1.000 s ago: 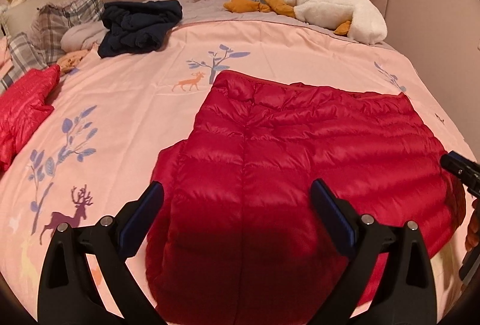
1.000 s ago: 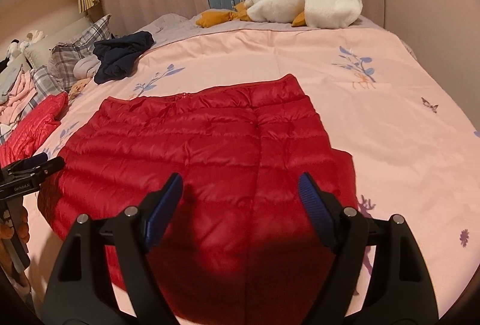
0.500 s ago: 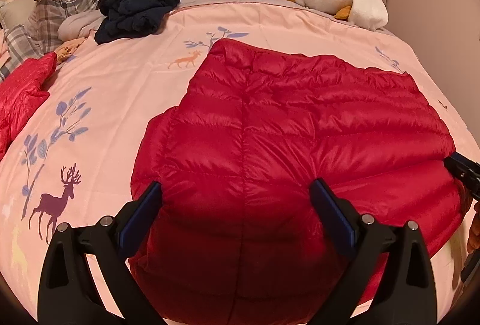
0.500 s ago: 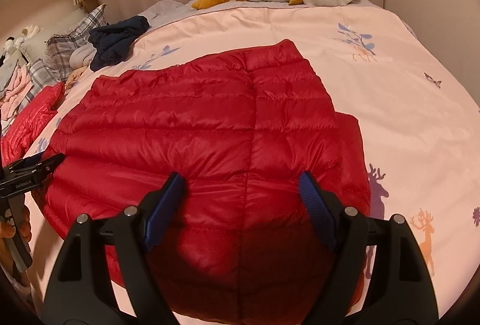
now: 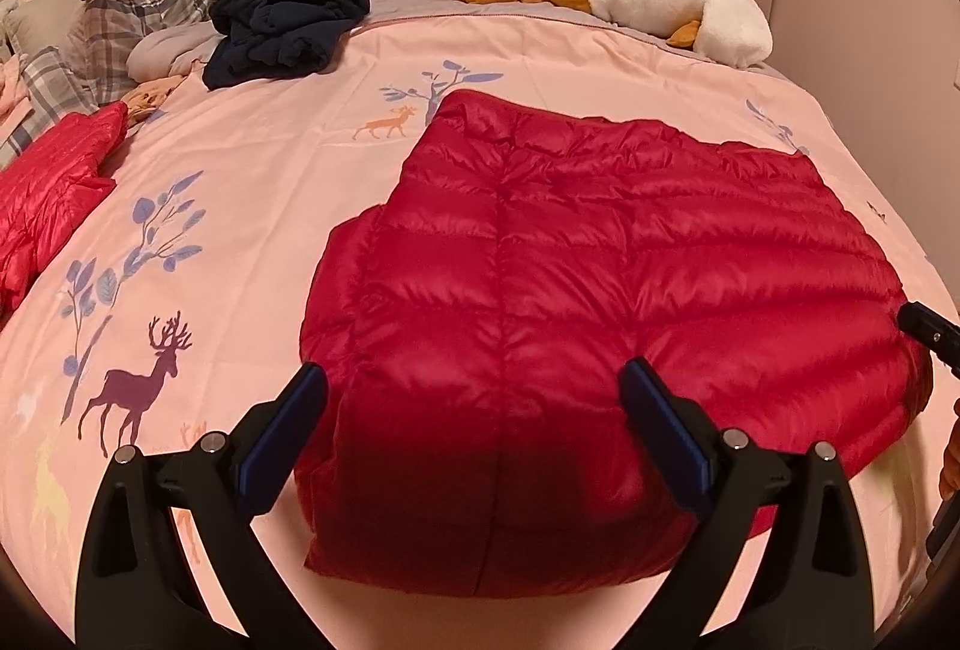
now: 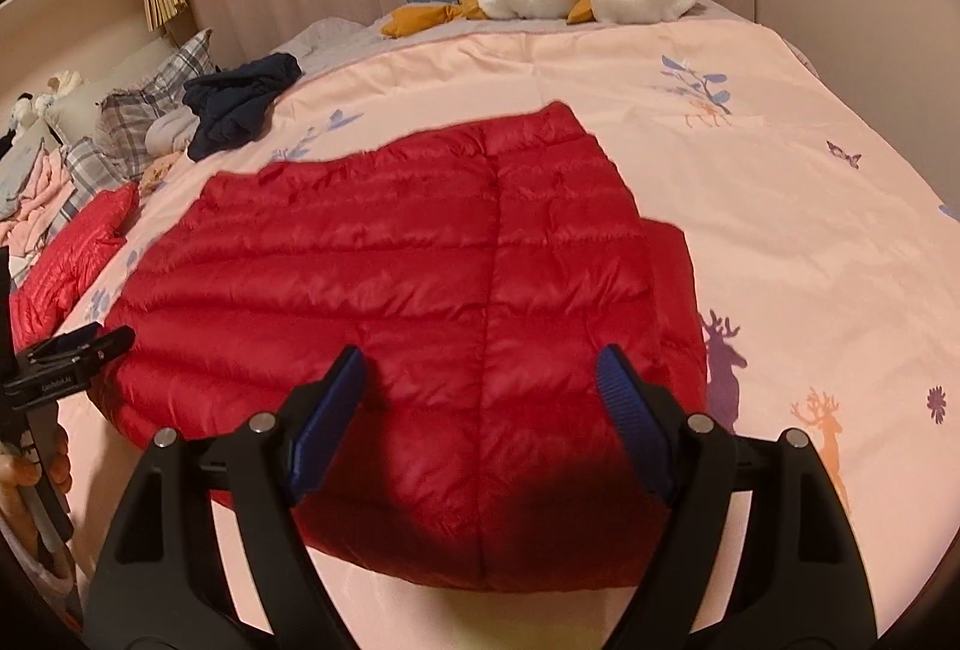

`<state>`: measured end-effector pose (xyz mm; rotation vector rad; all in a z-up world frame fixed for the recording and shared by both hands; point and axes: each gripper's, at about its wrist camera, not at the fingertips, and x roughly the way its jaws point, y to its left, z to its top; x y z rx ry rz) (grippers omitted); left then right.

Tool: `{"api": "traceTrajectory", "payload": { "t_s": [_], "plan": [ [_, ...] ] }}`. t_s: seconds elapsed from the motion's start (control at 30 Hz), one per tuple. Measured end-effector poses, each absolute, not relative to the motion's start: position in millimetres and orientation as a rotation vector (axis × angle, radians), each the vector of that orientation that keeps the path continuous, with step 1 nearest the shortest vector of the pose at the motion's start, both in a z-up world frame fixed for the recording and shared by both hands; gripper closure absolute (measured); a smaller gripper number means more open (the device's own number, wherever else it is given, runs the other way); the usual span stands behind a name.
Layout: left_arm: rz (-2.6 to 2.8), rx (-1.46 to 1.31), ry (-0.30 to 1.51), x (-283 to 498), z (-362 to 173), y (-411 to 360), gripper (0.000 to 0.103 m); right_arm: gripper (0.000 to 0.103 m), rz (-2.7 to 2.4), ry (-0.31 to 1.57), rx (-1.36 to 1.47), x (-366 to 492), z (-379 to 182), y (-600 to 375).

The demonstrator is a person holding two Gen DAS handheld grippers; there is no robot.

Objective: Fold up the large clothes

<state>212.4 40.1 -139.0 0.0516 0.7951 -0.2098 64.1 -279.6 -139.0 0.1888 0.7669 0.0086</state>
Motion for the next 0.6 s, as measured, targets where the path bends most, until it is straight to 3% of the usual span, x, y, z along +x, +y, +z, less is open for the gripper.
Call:
{"api": "traceTrajectory", "payload": {
  "t_s": [0.6],
  "plan": [
    [-0.223, -0.023, 0.854, 212.3, -149.1, 54.8, 0.004, 0.023, 0.031, 0.776, 0.292, 53.1, -142.8, -298.8]
  ]
}}
